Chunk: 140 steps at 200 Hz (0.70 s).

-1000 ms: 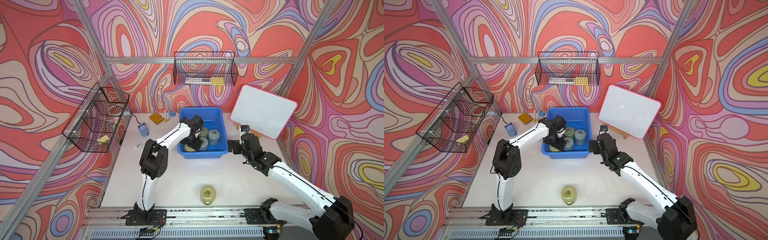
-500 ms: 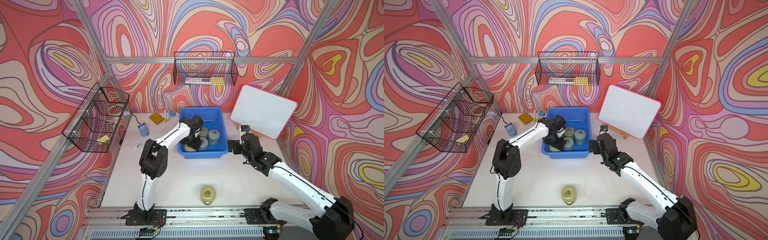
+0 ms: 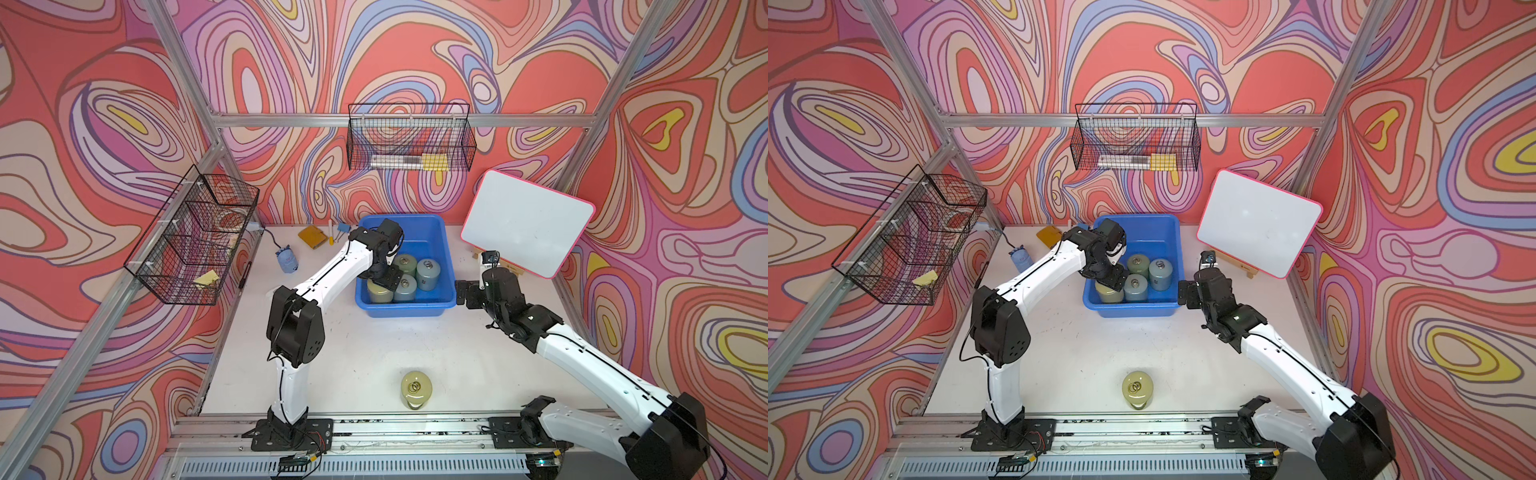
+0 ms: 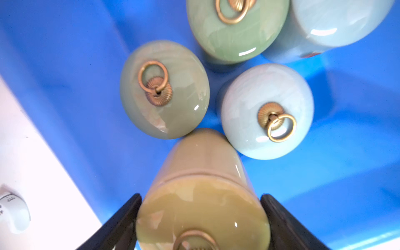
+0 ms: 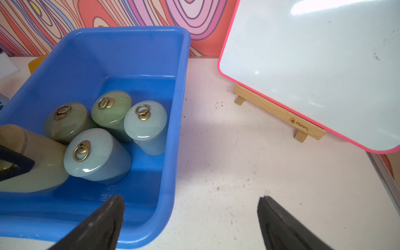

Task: Take the tea canister out of the basket
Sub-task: Pick up the tea canister from the basket.

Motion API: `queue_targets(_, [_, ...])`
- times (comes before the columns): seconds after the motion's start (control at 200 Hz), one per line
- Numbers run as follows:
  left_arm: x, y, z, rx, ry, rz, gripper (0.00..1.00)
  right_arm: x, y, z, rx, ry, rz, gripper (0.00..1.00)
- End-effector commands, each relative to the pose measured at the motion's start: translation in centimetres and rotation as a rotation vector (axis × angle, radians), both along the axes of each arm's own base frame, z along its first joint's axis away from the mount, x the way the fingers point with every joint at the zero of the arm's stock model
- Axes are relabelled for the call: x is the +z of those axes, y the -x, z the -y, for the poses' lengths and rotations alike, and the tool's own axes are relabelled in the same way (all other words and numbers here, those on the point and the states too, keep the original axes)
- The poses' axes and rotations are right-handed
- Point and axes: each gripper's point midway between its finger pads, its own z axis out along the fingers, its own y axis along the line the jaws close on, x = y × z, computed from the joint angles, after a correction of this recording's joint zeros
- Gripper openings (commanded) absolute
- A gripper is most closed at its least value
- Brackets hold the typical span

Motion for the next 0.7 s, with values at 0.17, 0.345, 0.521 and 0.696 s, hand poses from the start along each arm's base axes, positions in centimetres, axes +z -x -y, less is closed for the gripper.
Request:
queue_targets(0.17, [5.8, -0.3, 0.3, 0.009, 0.064, 0.119, 0.50, 0.8, 0.1, 0.3, -0.006, -0.020, 0.030, 0.98])
queue_targets(0.345, [6.3, -0.1, 0.1, 0.004, 0.045, 0.108, 0.49, 0.8, 0.2, 0.3, -0.005, -0.021, 0.032, 0.98])
queue_targets(0.521, [7.0, 0.1, -0.2, 0.004, 0.031, 0.111, 0.49, 0.8, 0.2, 0.3, -0.005, -0.021, 0.031, 0.98])
queue_targets(0.696, [8.3, 0.2, -0.4, 0.005, 0.039, 0.137, 0.48, 0.9, 0.2, 0.3, -0.006, -0.023, 0.034, 0.98])
